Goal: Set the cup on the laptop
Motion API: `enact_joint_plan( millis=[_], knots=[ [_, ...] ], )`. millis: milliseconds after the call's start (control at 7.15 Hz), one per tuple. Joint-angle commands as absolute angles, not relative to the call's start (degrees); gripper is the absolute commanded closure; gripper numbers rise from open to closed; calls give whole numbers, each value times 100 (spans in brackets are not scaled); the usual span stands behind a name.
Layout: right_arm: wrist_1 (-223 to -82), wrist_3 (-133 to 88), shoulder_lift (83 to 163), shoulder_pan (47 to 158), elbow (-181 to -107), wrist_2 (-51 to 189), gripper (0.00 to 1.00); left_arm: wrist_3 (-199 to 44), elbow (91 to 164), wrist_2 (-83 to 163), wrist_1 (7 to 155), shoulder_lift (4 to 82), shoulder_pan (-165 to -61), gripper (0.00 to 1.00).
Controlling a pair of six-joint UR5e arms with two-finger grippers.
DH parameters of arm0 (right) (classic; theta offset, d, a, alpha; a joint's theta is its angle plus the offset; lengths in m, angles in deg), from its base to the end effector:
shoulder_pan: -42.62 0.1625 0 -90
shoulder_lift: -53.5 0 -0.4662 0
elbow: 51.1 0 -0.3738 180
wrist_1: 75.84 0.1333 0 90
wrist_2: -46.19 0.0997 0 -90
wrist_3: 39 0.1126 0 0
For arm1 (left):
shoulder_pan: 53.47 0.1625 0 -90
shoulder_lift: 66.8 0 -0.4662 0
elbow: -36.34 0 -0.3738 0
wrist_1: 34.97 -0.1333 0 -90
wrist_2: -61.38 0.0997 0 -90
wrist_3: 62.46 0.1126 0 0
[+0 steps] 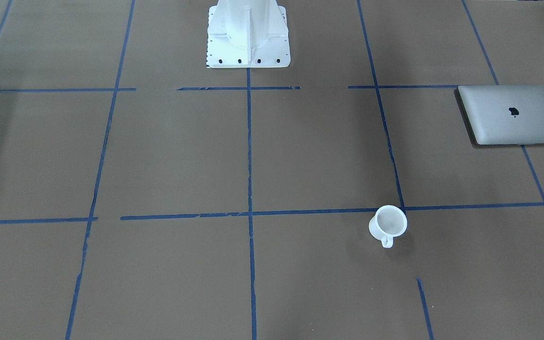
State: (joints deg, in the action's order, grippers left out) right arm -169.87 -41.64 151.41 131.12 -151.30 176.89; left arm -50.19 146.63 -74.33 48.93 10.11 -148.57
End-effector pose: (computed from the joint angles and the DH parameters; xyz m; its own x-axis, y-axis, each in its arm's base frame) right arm 0.0492 -0.4078 0.6977 0.7564 -0.0461 0.6525 0.0611 0.9981 -0.0003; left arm -0.0851 -0.3603 0.6464 0.6997 0.1644 -0.6953 -0.0612 0.9834 0.1709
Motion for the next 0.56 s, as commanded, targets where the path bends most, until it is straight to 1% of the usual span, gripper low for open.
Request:
enact_joint_plan(
  millis=[0, 280, 419],
  knots=[
    [-16988, -4164, 15141, 13112, -15130, 17689, 0, -5007, 14742, -7415, 4897, 1036, -14805, 0],
    [-16988, -4164, 15141, 13112, -15130, 17689, 0, -4973, 14866, -7380, 4931, 1028, -14787, 0],
    [-16980, -4164, 15141, 13112, -15130, 17680, 0, -4981, 14814, -7432, 5106, 1002, -14778, 0]
  ],
)
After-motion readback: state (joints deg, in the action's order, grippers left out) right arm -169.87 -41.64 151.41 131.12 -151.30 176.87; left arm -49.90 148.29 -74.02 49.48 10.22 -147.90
